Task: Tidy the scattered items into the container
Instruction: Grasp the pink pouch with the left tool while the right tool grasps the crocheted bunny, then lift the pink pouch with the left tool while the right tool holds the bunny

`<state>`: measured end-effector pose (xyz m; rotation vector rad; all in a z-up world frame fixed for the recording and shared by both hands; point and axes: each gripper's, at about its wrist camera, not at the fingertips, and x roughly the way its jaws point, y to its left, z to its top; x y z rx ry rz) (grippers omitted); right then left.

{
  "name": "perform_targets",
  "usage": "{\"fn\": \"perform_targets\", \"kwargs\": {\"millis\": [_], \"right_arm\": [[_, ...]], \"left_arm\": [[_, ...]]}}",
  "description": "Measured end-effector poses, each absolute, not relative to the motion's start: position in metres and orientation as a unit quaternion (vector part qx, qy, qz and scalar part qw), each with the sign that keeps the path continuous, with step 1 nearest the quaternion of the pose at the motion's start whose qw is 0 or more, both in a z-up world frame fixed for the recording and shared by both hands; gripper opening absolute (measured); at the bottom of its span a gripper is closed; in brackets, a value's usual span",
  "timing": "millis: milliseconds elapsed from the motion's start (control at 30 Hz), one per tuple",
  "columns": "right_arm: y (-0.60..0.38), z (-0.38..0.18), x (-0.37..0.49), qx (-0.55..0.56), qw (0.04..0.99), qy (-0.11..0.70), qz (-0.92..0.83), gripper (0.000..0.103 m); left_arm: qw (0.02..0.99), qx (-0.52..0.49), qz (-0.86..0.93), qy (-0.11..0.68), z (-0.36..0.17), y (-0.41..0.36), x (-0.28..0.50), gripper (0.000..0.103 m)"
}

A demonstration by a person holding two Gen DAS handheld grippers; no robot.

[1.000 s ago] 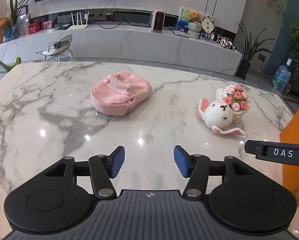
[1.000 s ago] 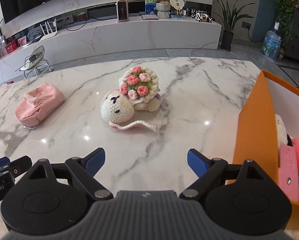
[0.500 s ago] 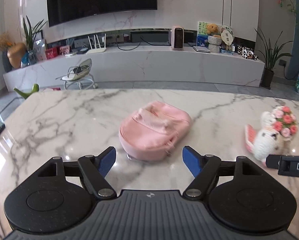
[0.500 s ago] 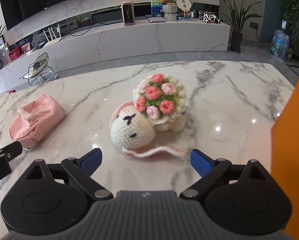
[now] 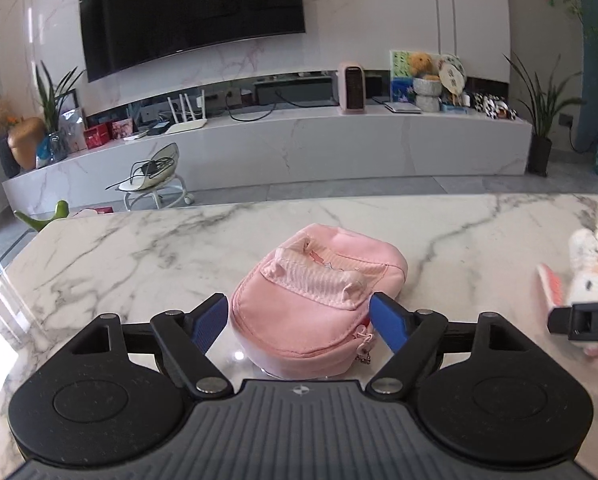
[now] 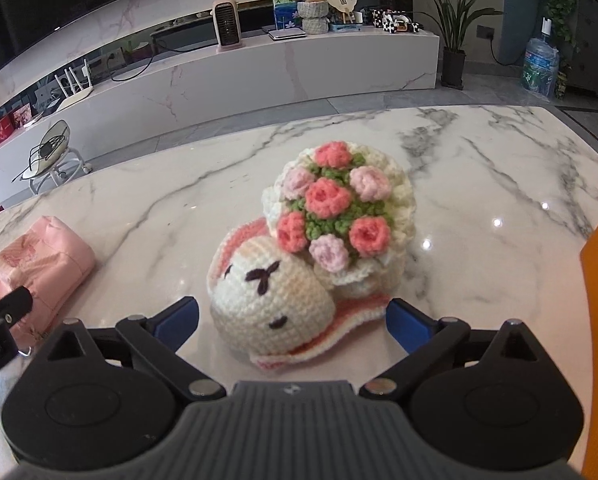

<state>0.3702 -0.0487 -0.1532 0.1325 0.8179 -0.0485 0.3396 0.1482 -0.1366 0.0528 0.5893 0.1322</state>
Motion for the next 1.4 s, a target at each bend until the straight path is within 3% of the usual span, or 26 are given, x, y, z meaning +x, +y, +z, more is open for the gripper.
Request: {"fn": "perform_targets", "kwargs": {"millis": [167,333,400,567,633,700,733,900,967,1200,1400], "right_arm": [[-0.045,-0.159,0.372,0.054,0.916,0.398,-0.023,0.103],[-0.044,-0.162,0.372,0.042,0.919,0.392,-0.018,0.103],[-0.044,-0.162,0.372,0.036,0.92,0.39,-0.017,0.1],[-0.043,-0.159,0.368,0.022,0.925,0.38,-0.008,0.078],[-0.043,-0.157,0.366,0.023,0.925,0.379,-0.001,0.062],[-0.044,-0.155,0.364,0.025,0.923,0.383,0.007,0.06],[-0.044,-0.155,0.362,0.026,0.922,0.386,0.012,0.059],[-0.049,-0.152,0.346,0.024,0.914,0.404,0.034,0.054],[-0.051,-0.151,0.337,0.021,0.91,0.412,0.042,0.052],[-0.061,-0.146,0.298,0.015,0.891,0.448,0.07,0.051],[-0.072,-0.143,0.258,0.008,0.873,0.479,0.092,0.051]], "left_arm": [[0.956,-0.025,0.053,0.287,-0.145,0.167,0.347,0.103],[0.945,-0.115,0.03,0.305,-0.153,0.187,0.352,0.103],[0.945,-0.123,0.024,0.302,-0.153,0.188,0.352,0.093],[0.95,-0.082,0.034,0.301,-0.148,0.176,0.348,0.082],[0.949,-0.078,0.035,0.303,-0.145,0.173,0.345,0.079],[0.948,-0.076,0.028,0.309,-0.143,0.169,0.341,0.073],[0.947,-0.074,0.025,0.311,-0.141,0.167,0.338,0.057],[0.942,-0.065,0.008,0.33,-0.136,0.156,0.318,0.048],[0.938,-0.064,0.0,0.339,-0.133,0.153,0.309,0.037],[0.923,-0.054,-0.027,0.38,-0.125,0.134,0.269,0.023],[0.911,-0.048,-0.047,0.407,-0.121,0.116,0.231,0.022]]}}
